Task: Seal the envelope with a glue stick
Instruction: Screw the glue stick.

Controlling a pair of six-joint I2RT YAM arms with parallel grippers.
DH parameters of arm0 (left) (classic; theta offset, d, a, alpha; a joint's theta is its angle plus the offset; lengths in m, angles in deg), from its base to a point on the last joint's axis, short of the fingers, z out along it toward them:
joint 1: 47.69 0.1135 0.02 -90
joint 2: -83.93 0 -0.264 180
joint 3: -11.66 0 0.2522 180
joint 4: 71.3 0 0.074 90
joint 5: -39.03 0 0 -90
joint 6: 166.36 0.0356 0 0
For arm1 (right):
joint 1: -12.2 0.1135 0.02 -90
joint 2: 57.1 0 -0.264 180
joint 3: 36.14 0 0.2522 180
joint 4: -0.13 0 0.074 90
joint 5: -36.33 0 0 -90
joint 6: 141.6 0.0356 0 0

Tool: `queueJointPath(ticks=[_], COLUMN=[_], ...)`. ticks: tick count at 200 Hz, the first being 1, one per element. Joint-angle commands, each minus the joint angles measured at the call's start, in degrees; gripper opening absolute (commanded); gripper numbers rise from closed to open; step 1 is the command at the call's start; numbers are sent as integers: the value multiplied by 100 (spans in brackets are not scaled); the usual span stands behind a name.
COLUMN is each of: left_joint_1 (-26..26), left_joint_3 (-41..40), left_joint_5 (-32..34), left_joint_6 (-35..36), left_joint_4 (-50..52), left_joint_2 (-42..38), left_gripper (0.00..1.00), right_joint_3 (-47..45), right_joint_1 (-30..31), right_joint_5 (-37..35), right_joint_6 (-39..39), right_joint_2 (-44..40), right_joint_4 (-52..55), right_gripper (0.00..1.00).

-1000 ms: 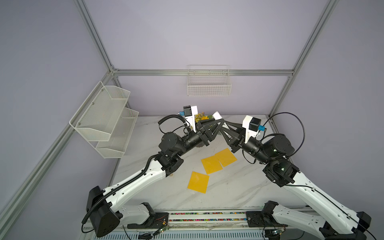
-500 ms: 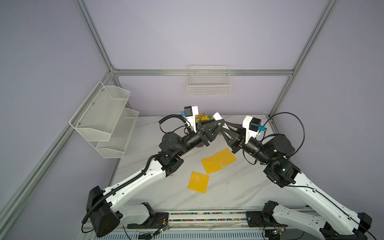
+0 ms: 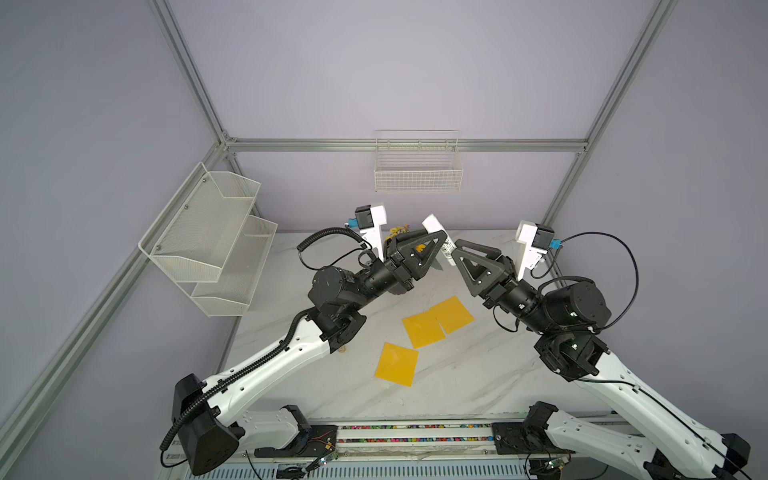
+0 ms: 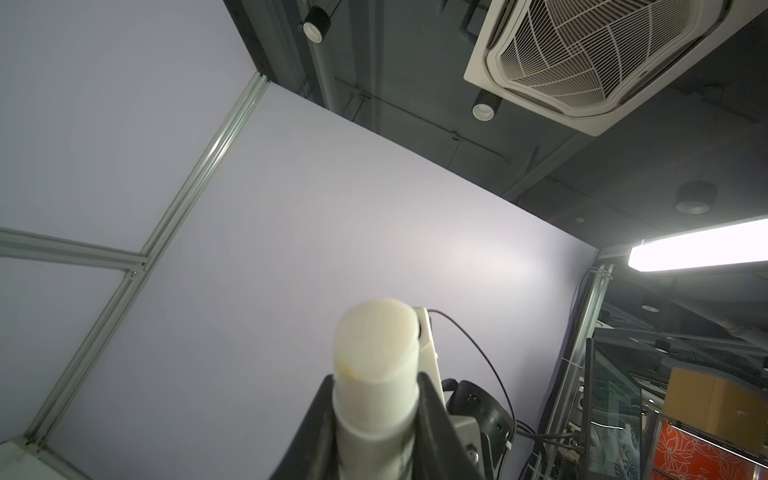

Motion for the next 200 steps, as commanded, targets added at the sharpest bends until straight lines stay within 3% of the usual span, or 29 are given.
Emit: queueJointPath(ticks=[1, 34, 83, 146, 159, 169, 200], left_joint_1=[0, -1, -6, -1, -1, -1, 0], left_joint_3=[211, 275, 191, 213, 235, 256, 196], left_joint_5=[-27, -15, 260, 374, 355, 318, 352], left_joint_6=[-54, -104, -23, 8, -29, -29, -82], left_joint_4=[-648, -733, -761, -760, -760, -744, -762], left_joint_2=[-181, -166, -186, -155, -124, -108, -97], left_gripper=[0, 0, 0, 0, 0, 0, 0], right_joint_3=[-23, 1, -213, -287, -213, -169, -130], right_joint_1=[20, 21, 21, 23, 27, 24, 26], right_joint_5=[303, 666, 959, 939, 953, 953, 931], right_joint_6=[1472, 2273, 3008, 3051, 3022, 2989, 2960], right_joint_2=[91, 432, 760, 722, 749, 773, 829], right_joint_4=[-803, -1476, -2633, -2650, -2547, -2470, -2491], right_gripper=[53, 55, 48, 26, 27, 34, 31])
